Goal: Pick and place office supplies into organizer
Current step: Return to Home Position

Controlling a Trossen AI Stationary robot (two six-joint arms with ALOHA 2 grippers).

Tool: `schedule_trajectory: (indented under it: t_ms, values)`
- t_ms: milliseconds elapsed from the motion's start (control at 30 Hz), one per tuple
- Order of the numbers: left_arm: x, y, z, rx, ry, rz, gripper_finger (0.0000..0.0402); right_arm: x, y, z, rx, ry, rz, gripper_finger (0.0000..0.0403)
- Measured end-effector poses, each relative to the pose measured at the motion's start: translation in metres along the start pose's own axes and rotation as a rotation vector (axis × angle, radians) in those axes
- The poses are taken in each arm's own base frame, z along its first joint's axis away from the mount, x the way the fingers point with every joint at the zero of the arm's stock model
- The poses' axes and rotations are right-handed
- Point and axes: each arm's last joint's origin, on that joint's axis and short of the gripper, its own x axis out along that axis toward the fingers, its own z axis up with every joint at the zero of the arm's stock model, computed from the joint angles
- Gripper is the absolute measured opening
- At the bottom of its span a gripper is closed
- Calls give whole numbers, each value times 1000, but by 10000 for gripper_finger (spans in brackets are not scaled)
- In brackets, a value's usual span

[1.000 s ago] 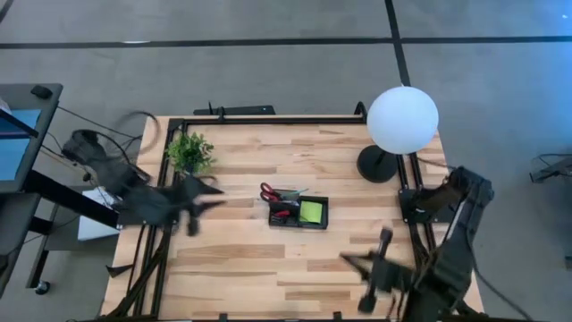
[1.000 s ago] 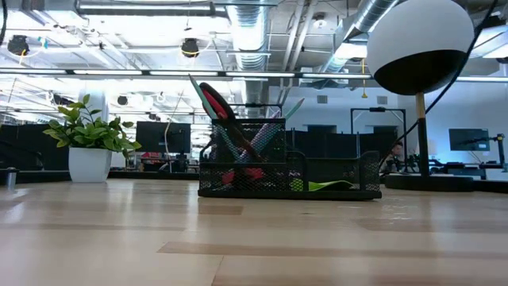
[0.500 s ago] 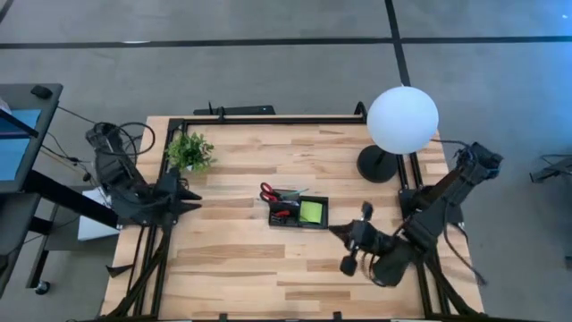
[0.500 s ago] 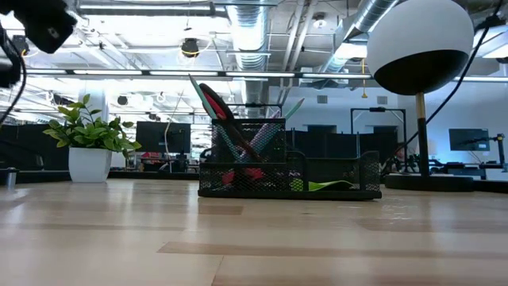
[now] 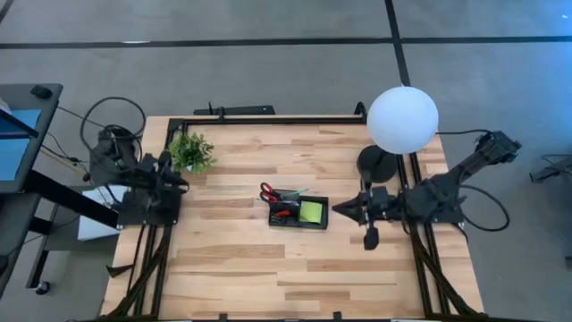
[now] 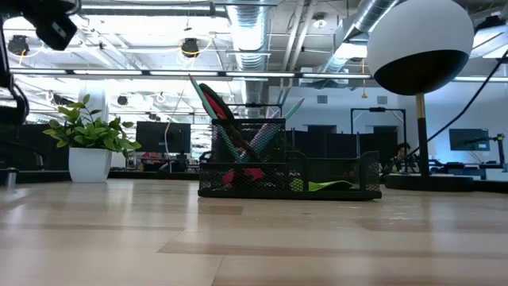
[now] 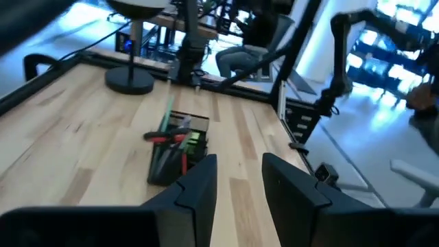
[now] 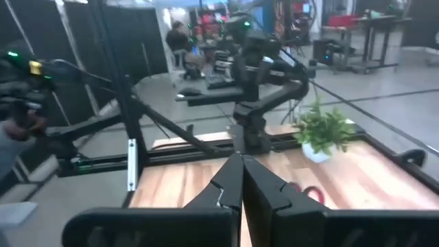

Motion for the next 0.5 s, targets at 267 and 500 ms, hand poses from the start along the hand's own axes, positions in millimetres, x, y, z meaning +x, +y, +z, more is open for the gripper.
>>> schedule_trajectory:
  t_ms: [267, 500]
  values:
    - [9, -2, -9, 15, -101, 56, 111, -24, -26, -77, 63, -147, 26, 0]
    - [39, -24, -37, 126, -256, -40, 111, -50, -55, -109, 107, -249, -6, 0]
